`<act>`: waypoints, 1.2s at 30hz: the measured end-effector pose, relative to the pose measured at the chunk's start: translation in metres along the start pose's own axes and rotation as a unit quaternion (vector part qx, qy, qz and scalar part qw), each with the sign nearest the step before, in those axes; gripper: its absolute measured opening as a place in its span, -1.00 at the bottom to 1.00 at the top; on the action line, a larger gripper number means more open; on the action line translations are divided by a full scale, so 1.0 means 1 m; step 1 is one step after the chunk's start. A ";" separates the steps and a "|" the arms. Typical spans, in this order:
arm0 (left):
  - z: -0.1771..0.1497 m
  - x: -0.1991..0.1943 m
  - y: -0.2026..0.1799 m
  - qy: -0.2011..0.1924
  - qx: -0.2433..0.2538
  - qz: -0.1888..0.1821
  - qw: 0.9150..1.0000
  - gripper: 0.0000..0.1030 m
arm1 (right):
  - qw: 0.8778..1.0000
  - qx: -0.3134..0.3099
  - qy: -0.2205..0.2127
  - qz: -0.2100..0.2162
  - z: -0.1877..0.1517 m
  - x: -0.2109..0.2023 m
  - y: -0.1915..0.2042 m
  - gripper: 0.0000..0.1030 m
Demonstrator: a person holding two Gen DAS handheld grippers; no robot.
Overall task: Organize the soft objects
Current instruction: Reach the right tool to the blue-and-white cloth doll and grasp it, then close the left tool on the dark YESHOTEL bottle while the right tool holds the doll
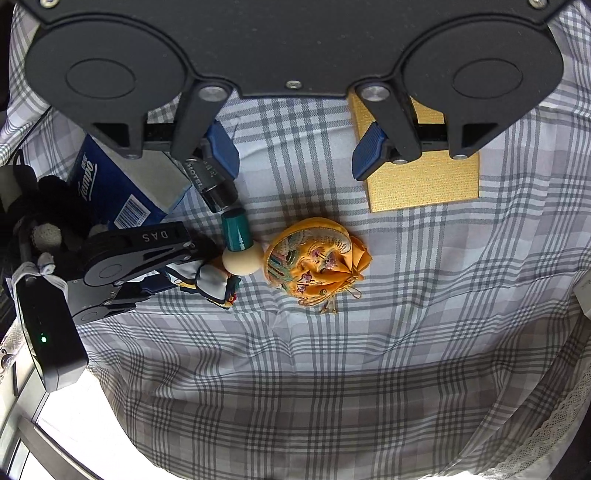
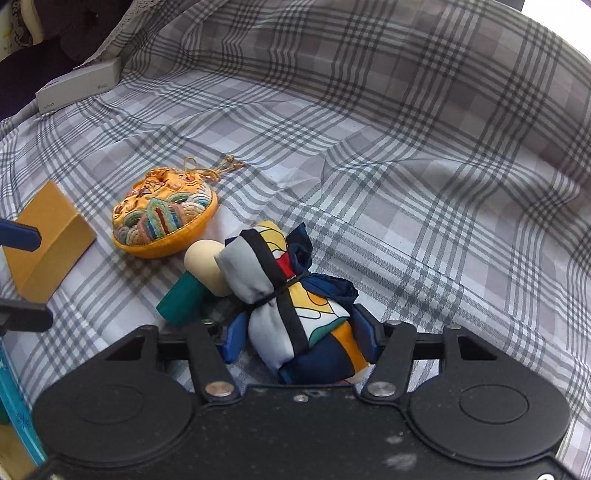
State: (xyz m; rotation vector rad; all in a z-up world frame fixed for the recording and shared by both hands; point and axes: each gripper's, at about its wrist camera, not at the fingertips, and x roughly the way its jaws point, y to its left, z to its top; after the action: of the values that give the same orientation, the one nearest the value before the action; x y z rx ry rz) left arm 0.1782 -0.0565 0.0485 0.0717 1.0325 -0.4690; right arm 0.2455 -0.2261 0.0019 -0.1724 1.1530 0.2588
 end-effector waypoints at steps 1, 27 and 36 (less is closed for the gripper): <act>0.000 0.001 -0.002 0.002 0.001 -0.001 1.000 0.21 | 1.000 0.007 -0.004 0.003 -0.001 0.000 -0.002 -0.02; 0.008 0.057 -0.049 0.086 -0.047 -0.027 0.995 0.14 | 0.987 0.141 -0.067 0.034 -0.020 0.000 -0.029 -0.14; 0.011 0.069 -0.058 0.069 -0.012 0.027 0.997 0.13 | 0.987 0.140 -0.068 0.033 -0.020 0.000 -0.030 -0.14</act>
State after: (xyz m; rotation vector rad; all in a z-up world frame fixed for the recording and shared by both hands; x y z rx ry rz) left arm 0.1922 -0.1353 0.0055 0.1123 1.1694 -0.4068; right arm 0.2365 -0.2597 -0.0056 0.1302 1.0486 0.1615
